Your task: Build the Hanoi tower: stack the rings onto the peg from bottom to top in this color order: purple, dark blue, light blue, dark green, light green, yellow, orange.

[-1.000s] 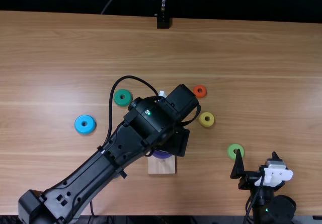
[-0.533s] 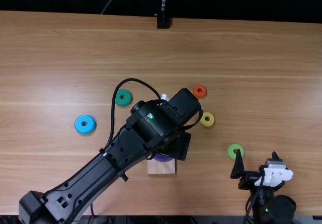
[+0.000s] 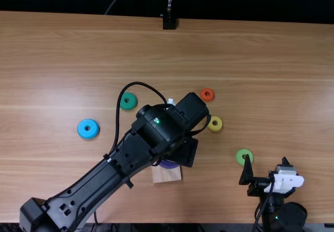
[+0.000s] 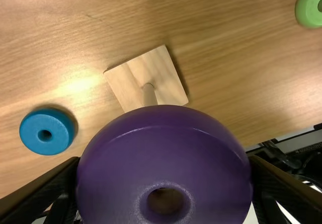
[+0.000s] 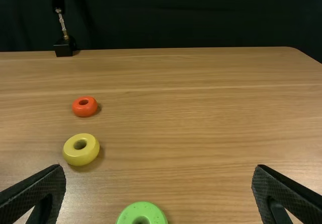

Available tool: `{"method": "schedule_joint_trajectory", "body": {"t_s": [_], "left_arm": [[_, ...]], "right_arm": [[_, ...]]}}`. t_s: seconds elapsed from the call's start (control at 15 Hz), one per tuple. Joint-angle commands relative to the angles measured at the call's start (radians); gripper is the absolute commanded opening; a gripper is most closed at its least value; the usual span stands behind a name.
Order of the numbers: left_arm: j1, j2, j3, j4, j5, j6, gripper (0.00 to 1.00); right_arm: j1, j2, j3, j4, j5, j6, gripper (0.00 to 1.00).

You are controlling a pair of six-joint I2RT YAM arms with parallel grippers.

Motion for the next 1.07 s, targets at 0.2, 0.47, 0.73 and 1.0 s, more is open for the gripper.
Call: {"method": "schedule_joint_trajectory", "body": {"t_s": [0.2, 0.47, 0.73, 1.0], "left_arm": [[0.004, -0.014, -0.034, -0.006, 0.005, 0.003, 1.0], [0.007, -0.017, -0.03, -0.004, -0.004, 0.005, 1.0], [0.099, -0.024, -0.011, 0.02, -0.006, 0.005, 1.0], [0.217, -0.078, -0.016, 0.134, -0.013, 0.037, 1.0]], "right_arm": [[0.008, -0.013, -0.063, -0.06, 0.03, 0.005, 1.0], [0.008, -0.013, -0.063, -0.06, 0.028, 0.005, 1.0], [0.008, -0.013, -0.063, -0.06, 0.028, 0.005, 1.0], [0.008, -0.013, -0.063, -0.06, 0.028, 0.005, 1.0]]}}
